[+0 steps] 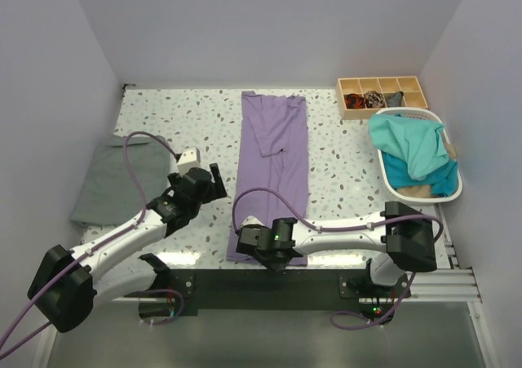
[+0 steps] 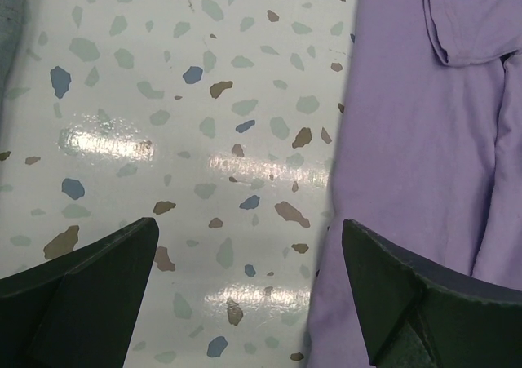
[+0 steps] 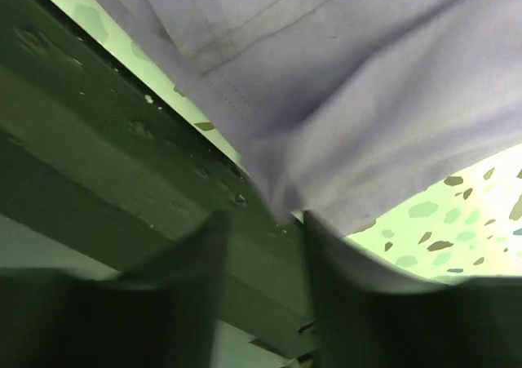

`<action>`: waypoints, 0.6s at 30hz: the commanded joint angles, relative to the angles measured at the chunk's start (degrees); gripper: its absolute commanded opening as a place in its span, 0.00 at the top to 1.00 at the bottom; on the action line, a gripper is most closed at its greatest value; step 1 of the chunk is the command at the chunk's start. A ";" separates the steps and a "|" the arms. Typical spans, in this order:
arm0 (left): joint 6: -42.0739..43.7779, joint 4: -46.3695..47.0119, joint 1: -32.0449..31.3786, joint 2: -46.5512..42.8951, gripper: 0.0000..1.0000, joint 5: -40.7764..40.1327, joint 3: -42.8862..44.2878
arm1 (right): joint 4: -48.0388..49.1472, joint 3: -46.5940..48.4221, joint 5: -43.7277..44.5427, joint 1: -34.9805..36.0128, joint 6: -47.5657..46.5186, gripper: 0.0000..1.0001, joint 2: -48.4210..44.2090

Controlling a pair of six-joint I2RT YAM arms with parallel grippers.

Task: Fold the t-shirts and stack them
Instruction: Fold the tshirt

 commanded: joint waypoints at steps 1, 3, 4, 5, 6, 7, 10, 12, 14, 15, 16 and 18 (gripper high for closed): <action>1.06 2.39 0.04 -0.05 0.00 -0.25 0.31 | -2.07 0.84 3.40 0.83 0.99 0.44 2.25; 1.86 2.56 0.04 -0.05 0.00 0.36 0.31 | -3.82 2.16 7.27 0.75 1.96 0.33 0.94; 2.47 2.39 0.04 -0.31 0.00 0.45 0.48 | -4.27 2.60 10.76 0.75 2.92 0.30 0.15; 2.91 2.48 0.12 -0.48 0.00 0.80 0.48 | -5.23 3.30 12.63 0.66 3.71 0.28 -0.81; 3.35 2.48 0.04 -1.01 0.00 1.15 0.48 | -5.67 3.39 14.38 0.66 4.68 0.26 -3.17; 4.22 2.48 0.04 -1.27 0.00 1.42 0.48 | -6.03 3.22 16.93 0.31 6.34 0.24 -4.32; 5.02 1.69 0.04 -2.50 0.00 4.31 0.14 | -7.00 0.42 18.27 -3.11 10.65 0.23 -9.59; 4.85 2.30 -0.05 -3.82 0.00 8.52 -1.09 | -6.30 -4.24 17.49 -7.67 13.29 0.23 -12.76; 3.45 3.70 -0.23 -4.88 0.00 12.73 -3.99 | -4.28 -9.84 14.68 -12.41 15.05 0.23 -18.20; 3.01 4.32 -0.49 -5.75 0.00 14.24 -5.13 | -2.27 -11.70 13.54 -13.92 15.76 0.23 -20.40; 1.70 5.02 -0.58 -6.19 0.00 15.56 -7.23 | -0.86 -13.38 11.70 -15.24 16.11 0.23 -23.64; -0.67 5.81 -1.19 -7.68 0.00 19.16 -10.39 | 3.10 -17.42 8.00 -17.18 16.81 0.23 -26.47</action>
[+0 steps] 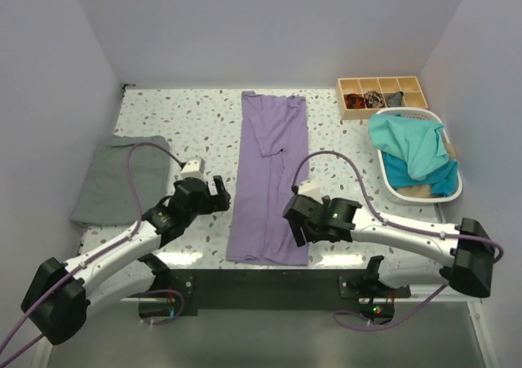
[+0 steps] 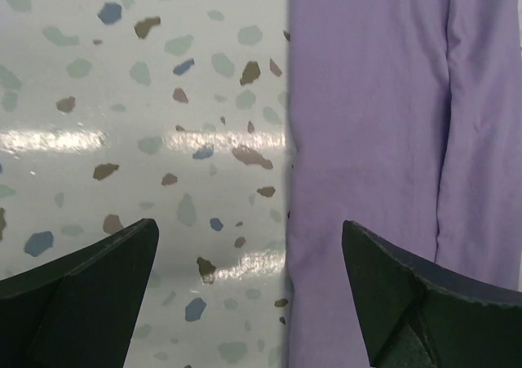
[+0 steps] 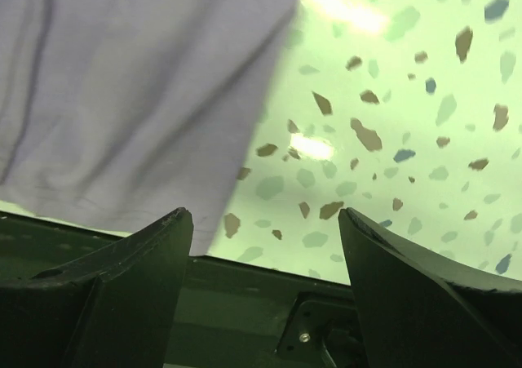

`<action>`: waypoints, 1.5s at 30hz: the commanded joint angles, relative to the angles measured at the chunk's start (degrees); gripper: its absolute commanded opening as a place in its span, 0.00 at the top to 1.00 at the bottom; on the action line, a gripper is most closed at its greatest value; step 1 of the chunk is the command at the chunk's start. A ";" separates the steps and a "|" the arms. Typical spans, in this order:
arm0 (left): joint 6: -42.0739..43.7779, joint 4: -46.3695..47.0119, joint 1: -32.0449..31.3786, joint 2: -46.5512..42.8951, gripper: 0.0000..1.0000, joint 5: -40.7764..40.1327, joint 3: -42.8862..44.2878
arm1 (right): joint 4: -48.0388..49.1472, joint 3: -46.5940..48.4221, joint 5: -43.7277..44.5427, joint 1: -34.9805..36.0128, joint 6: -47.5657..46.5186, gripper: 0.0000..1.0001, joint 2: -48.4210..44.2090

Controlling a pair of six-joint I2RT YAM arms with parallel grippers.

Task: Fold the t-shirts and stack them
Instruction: Fold the tshirt

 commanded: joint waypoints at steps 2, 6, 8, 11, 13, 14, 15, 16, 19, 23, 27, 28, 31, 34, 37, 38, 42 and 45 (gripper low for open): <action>-5.54 4.37 -1.78 -3.67 0.00 11.71 -7.46 | 8.15 -8.84 -7.03 -3.26 6.85 0.23 -7.82; -10.72 7.81 -2.75 -8.49 0.00 17.79 -13.27 | 12.30 -13.42 -13.17 -3.35 10.19 0.24 -10.11; -11.96 10.36 -3.10 -10.00 0.00 20.69 -15.64 | 15.19 -16.92 -15.21 -3.35 12.48 0.25 -11.78; -14.16 11.58 -3.28 -12.81 0.00 24.37 -18.45 | 16.87 -20.45 -16.88 -3.35 14.85 0.27 -13.19; -16.27 13.42 -3.54 -15.18 0.00 25.71 -21.43 | 18.19 -21.95 -17.93 -3.53 16.08 0.29 -14.24; -16.62 13.35 -3.89 -15.71 0.00 26.41 -22.15 | 19.50 -23.26 -18.37 -3.70 16.35 0.29 -14.51; -16.98 12.74 -3.98 -16.50 0.00 26.50 -22.85 | 19.95 -23.80 -18.38 -3.88 16.53 0.30 -14.86; -16.98 10.99 -4.07 -16.95 0.00 26.50 -23.03 | 20.21 -24.93 -18.29 -4.05 17.22 0.31 -15.04; -17.24 6.26 -4.95 -19.32 0.00 26.33 -23.56 | 21.36 -26.78 -18.73 -4.76 18.28 0.32 -15.74; -17.24 -0.61 -6.53 -22.83 0.02 25.27 -23.12 | 21.27 -27.14 -17.59 -5.63 18.37 0.33 -16.44; -18.21 -6.50 -9.16 -23.45 0.07 23.08 -22.68 | 21.97 -26.79 -17.41 -6.78 17.85 0.34 -15.57; -18.30 -7.04 -9.95 -23.37 0.07 21.25 -22.59 | 22.41 -26.96 -17.50 -7.13 17.85 0.35 -14.96; -19.35 -7.05 -12.68 -20.39 0.11 18.69 -21.80 | 24.43 -27.58 -18.99 -7.57 18.02 0.38 -13.81; -21.37 -5.46 -17.42 -14.68 0.17 15.11 -20.49 | 26.54 -27.93 -20.75 -7.48 17.85 0.43 -12.41; -24.18 -6.25 -25.93 -7.91 0.17 10.18 -17.94 | 25.84 -27.06 -21.02 -7.48 17.23 0.45 -11.09; -26.10 -6.43 -27.61 -4.85 0.17 8.94 -17.33 | 25.58 -26.88 -21.02 -7.48 17.06 0.46 -10.82; -30.42 -9.14 -34.30 -0.87 0.15 4.89 -13.99 | 24.35 -26.88 -20.58 -7.57 17.23 0.46 -11.35; -32.62 -11.43 -35.89 -2.09 0.15 3.65 -14.07 | 23.73 -27.40 -20.40 -7.57 17.76 0.47 -11.96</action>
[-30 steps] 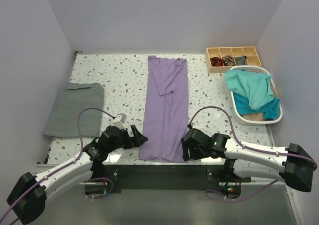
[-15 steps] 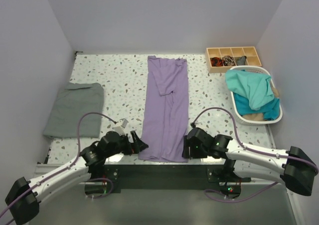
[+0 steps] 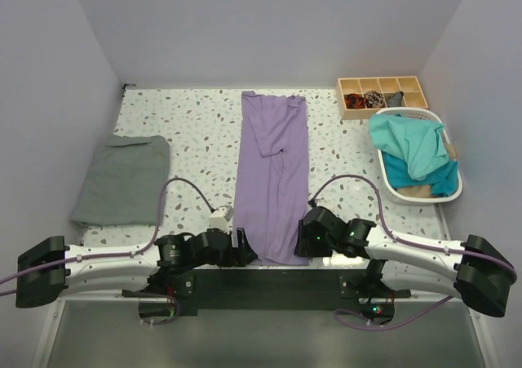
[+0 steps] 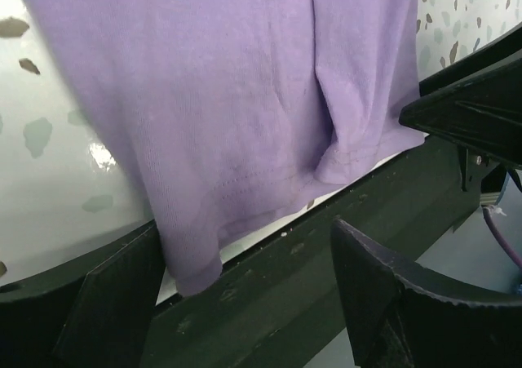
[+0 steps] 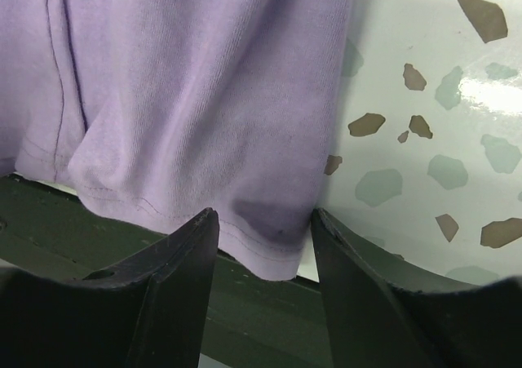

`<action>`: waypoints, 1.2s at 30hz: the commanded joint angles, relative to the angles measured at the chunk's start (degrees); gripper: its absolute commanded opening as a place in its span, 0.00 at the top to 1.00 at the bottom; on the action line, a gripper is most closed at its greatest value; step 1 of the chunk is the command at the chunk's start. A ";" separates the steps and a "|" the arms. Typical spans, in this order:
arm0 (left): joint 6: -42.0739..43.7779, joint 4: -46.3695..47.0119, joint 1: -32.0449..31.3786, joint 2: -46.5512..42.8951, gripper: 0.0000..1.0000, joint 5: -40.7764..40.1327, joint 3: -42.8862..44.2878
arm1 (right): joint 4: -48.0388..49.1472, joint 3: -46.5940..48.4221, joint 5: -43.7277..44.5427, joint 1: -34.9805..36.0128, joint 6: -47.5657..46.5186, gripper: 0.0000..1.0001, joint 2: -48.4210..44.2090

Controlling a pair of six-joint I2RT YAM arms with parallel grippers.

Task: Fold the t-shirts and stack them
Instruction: Fold the tshirt

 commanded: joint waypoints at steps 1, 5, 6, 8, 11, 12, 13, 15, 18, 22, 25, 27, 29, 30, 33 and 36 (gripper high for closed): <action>-5.52 -13.84 -2.77 0.27 0.15 -3.65 -2.22 | -2.54 -1.42 0.39 -0.10 1.21 0.47 -0.07; -6.75 -16.56 -3.48 -1.50 0.16 -4.26 -3.10 | -2.19 -2.03 0.30 -0.10 1.74 0.50 -0.34; -6.75 -17.79 -3.48 -1.41 0.16 -4.44 -3.01 | -1.84 -2.12 -0.48 -0.10 2.00 0.56 -0.25; -6.58 -17.62 -3.57 -0.89 0.18 -4.35 -2.93 | -1.58 -2.65 -0.93 -0.01 2.35 0.61 0.28; -6.23 -17.45 -3.75 0.34 0.25 -5.05 -2.31 | -1.92 -2.74 -0.84 -0.10 2.62 0.70 -0.16; -6.14 -17.45 -3.75 0.96 0.28 -5.40 -2.05 | -2.01 -2.74 -0.76 -0.10 2.62 0.73 -0.25; -6.23 -17.45 -3.75 1.49 0.30 -5.76 -1.87 | -2.36 -2.56 -0.49 -0.10 2.71 0.76 -0.34; -6.23 -17.45 -3.75 2.89 0.42 -6.11 -1.34 | -2.89 -2.47 -0.32 -0.10 2.62 0.81 -0.34; -6.23 -17.80 -3.74 3.78 0.69 -6.55 -0.90 | -3.51 -2.04 0.12 -0.10 2.01 0.90 -0.69; -6.32 -19.29 -3.66 2.81 0.89 -7.43 -0.11 | -5.26 -0.28 1.35 -0.01 1.04 0.99 -2.01; -5.96 -20.43 -3.75 2.28 1.00 -7.60 0.76 | -6.06 0.42 1.44 -0.09 0.16 1.00 -3.23; -5.18 -21.22 -3.75 2.37 1.00 -7.52 1.82 | -6.14 0.69 0.83 -0.09 -0.36 1.00 -4.29; -4.47 -21.23 -4.27 2.89 1.00 -6.82 3.22 | -7.89 1.13 0.74 -0.10 -0.37 1.00 -6.13; -4.38 -21.40 -4.53 3.25 1.00 -6.73 3.84 | -9.12 2.09 1.52 -0.10 -0.54 1.00 -6.66; -3.94 -22.19 -6.81 5.26 1.00 -6.99 7.17 | -14.22 4.63 3.37 -0.01 -1.77 1.00 -8.86; -3.33 -23.60 -8.66 7.81 1.00 -7.60 11.04 | -16.69 7.18 4.16 -0.01 -2.91 1.00 -9.48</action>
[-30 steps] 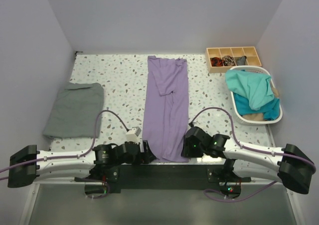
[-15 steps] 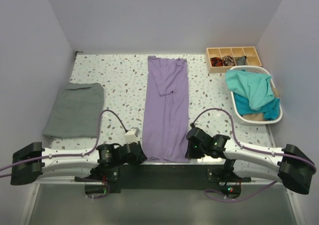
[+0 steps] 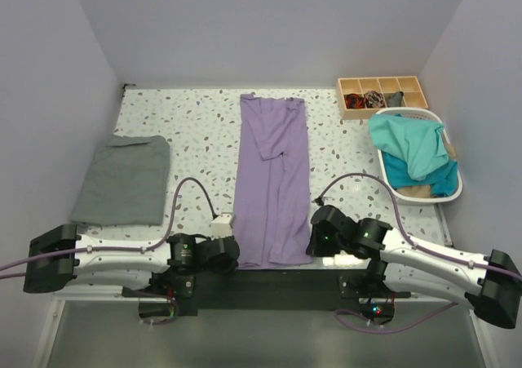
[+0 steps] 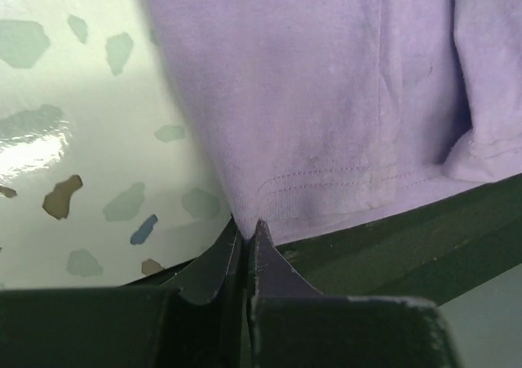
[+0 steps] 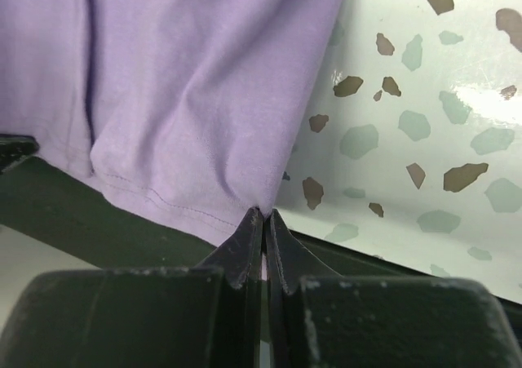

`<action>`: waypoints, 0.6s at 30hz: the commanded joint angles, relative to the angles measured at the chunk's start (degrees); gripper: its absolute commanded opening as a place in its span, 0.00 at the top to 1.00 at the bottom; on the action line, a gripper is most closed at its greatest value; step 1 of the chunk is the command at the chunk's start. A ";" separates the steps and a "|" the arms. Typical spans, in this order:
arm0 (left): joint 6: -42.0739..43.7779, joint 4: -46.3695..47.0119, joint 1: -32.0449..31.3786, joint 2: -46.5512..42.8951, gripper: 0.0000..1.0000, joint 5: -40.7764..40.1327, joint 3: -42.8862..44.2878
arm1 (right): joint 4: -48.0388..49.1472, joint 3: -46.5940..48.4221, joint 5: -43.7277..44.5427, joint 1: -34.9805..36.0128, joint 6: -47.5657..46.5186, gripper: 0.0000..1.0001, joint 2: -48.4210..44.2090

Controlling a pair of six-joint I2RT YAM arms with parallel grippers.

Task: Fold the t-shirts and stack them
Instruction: Fold the tshirt

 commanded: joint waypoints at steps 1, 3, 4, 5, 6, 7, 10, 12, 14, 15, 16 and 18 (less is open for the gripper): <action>2.44 -7.21 -2.09 3.16 1.00 -1.18 5.30 | -7.12 5.20 3.55 0.12 -2.68 1.00 -0.96; 2.97 -8.44 -2.09 2.91 1.00 -1.79 7.67 | -7.47 7.04 3.90 0.04 -3.82 1.00 -0.25; 2.97 -9.40 -2.18 2.21 1.00 -3.45 9.51 | -7.91 7.75 4.60 0.12 -4.08 1.00 0.01; 2.89 -11.67 -2.09 1.85 1.00 -4.60 10.48 | -7.91 8.28 4.70 0.04 -4.95 1.00 0.36; 2.88 -13.00 -2.09 1.50 1.00 -7.22 11.54 | -8.09 9.42 4.96 0.04 -5.40 1.00 0.63; 3.15 -14.06 -2.00 0.80 1.00 -8.72 13.63 | -7.91 10.12 5.57 0.04 -6.01 1.00 0.98; 5.24 -16.52 0.01 1.14 1.00 -12.69 16.63 | -7.82 13.20 8.03 0.04 -8.65 1.00 3.35; 7.36 -15.13 3.86 1.59 1.00 -12.87 16.99 | -7.82 15.74 9.88 -0.05 -11.02 1.00 6.41; 10.43 -12.24 6.51 1.94 1.00 -12.61 16.73 | -7.82 17.50 12.41 -0.05 -13.47 1.00 8.62; 11.49 -11.18 8.35 2.02 1.00 -13.13 16.64 | -7.74 19.08 13.39 -0.14 -14.18 1.00 10.54; 13.32 -10.21 9.33 2.55 1.00 -13.57 16.91 | -7.13 19.70 14.01 -0.40 -14.97 1.00 11.34; 15.88 -7.22 12.48 3.51 1.00 -14.53 17.52 | -5.72 21.37 14.28 -1.97 -17.70 1.00 13.27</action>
